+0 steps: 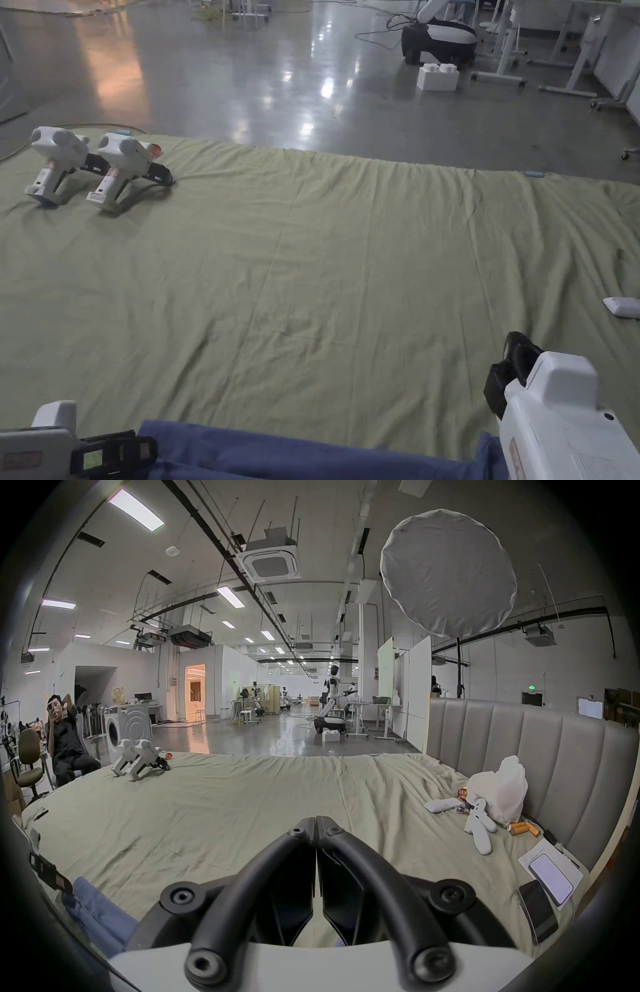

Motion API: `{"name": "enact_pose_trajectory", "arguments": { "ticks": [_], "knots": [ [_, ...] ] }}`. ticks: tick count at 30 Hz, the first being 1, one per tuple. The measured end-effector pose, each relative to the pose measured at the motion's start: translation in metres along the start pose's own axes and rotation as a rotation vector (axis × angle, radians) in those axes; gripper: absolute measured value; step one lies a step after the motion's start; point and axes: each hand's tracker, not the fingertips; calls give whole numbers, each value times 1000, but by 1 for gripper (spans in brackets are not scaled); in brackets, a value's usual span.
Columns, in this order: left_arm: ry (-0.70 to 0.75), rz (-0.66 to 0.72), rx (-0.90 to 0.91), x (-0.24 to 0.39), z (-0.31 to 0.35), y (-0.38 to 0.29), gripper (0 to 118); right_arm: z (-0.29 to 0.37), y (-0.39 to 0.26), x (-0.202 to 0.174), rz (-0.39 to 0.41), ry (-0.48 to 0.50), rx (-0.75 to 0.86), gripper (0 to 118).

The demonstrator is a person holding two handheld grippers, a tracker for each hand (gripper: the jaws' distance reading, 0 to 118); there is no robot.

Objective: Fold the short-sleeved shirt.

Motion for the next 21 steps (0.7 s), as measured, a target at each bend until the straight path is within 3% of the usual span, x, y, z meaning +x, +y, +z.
{"name": "enact_pose_trajectory", "arguments": {
  "ticks": [7, 10, 11, 14, 17, 19, 21],
  "knots": [
    [-91, -28, 14, 1, -3, 2, 98, 0, -2, 10, -51, -20, -34, 0],
    [-164, 36, 8, 1, -2, 7, 94, -1, -3, 10, -58, -24, -44, 0],
    [-187, 67, 8, 0, -1, 9, 89, -1, -3, 10, -61, -23, -47, 0],
    [-277, 151, -12, -3, -6, 9, 59, -1, -3, 10, -58, -22, -50, 0],
    [-289, 170, -53, -11, -23, 3, 45, -2, -3, 9, -53, -15, -51, 0],
    [-327, 249, -46, -18, -29, 0, 24, -3, -3, 8, -45, -14, -54, 0],
    [-362, 353, -53, -23, -36, -5, 19, -4, -3, 8, -45, -12, -57, 0]
  ]
}}
